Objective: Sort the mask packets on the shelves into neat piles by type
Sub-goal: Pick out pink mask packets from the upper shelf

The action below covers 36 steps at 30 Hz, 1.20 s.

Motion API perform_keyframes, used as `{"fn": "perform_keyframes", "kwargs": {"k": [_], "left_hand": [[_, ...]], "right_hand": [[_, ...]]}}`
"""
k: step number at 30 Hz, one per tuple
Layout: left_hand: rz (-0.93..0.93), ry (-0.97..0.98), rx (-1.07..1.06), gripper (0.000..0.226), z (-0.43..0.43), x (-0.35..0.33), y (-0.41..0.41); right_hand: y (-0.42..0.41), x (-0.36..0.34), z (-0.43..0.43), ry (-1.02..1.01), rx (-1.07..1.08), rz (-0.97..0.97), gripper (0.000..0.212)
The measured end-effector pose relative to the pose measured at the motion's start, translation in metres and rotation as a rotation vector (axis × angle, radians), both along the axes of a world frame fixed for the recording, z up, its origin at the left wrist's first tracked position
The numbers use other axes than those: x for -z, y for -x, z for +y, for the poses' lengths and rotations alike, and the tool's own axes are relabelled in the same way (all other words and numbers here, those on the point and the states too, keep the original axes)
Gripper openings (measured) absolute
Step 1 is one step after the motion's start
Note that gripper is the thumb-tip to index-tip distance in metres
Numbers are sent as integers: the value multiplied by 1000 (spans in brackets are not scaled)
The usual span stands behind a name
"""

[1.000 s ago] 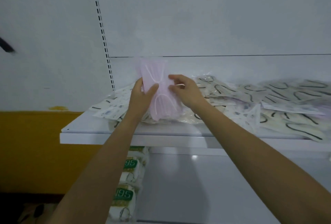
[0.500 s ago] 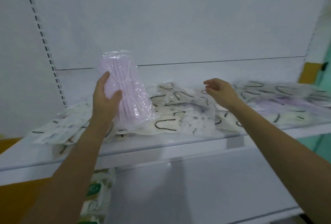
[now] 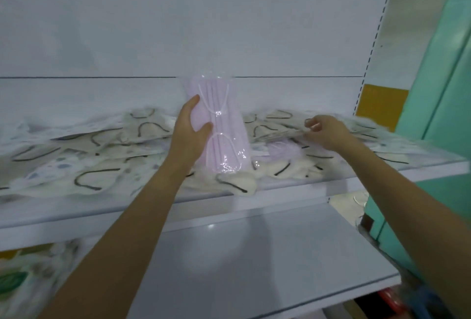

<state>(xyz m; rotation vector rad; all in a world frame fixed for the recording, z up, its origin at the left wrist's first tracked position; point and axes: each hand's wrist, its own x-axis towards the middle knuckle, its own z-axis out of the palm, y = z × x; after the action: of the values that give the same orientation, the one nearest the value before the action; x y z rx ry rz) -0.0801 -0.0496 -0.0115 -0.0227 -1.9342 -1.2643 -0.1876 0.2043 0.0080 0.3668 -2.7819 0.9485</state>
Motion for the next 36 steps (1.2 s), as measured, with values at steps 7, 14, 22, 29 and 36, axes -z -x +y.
{"fn": "perform_keyframes", "kwargs": {"k": [7, 14, 22, 29, 36], "left_hand": [[-157, 42, -78, 58, 50, 21, 37], [-151, 136, -138, 60, 48, 28, 33], [-94, 86, -141, 59, 49, 30, 29], [96, -27, -160, 58, 51, 20, 29], [72, -304, 267, 52, 90, -8, 27]], "right_hand": [[4, 31, -9, -42, -152, -8, 47], [-1, 23, -29, 139, -219, -93, 43], [-20, -30, 46, 193, -169, -88, 37], [-66, -65, 116, 553, -153, 213, 38], [-69, -3, 6, 806, -205, 295, 33]]}}
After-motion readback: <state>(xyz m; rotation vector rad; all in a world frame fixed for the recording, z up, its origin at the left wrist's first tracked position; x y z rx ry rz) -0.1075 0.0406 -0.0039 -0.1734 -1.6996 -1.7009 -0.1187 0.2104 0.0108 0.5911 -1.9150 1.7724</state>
